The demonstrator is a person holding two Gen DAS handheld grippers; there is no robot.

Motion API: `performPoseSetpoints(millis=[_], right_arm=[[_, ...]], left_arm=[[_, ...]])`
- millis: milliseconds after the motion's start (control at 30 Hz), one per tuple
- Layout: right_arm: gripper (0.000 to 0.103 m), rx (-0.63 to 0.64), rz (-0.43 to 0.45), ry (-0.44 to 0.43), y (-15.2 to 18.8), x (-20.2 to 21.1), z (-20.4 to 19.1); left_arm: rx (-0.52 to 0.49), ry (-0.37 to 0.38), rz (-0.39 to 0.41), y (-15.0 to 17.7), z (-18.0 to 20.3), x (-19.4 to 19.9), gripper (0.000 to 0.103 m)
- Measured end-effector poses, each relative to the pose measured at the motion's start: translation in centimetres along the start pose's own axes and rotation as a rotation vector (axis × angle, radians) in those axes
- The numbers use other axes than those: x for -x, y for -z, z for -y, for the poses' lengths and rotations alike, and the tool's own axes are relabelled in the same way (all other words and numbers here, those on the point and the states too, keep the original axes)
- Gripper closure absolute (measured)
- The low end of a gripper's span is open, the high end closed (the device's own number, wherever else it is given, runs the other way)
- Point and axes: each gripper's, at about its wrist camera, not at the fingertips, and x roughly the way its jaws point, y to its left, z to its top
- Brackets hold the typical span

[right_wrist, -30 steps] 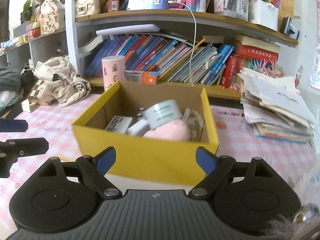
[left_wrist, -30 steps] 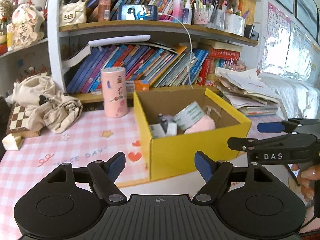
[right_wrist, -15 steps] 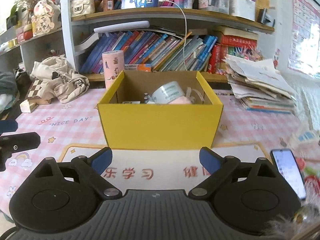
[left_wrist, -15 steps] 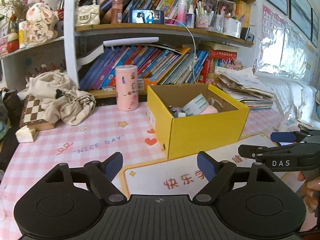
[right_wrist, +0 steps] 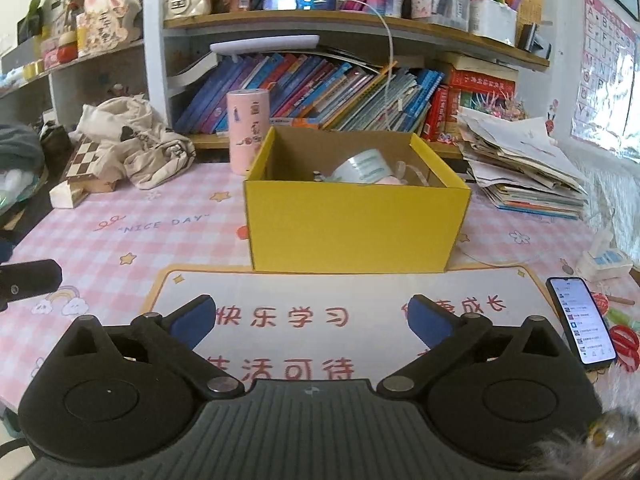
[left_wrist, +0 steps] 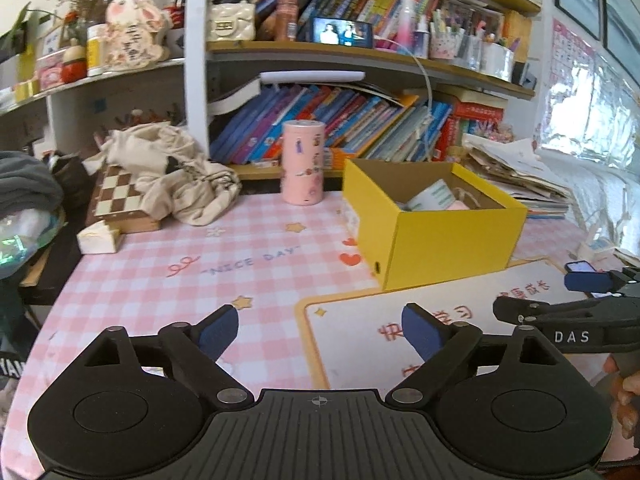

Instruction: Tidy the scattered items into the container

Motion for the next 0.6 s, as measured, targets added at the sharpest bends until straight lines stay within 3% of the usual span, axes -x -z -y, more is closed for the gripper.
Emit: performPoseSetpoints(millis=[600], right_arm=[[0.0,0.049,-0.023,0.0,0.5,0.2,-2.9]], left_arm=[[0.048,-0.042,-0.02,1.2,-2.4,1.0,0.007]])
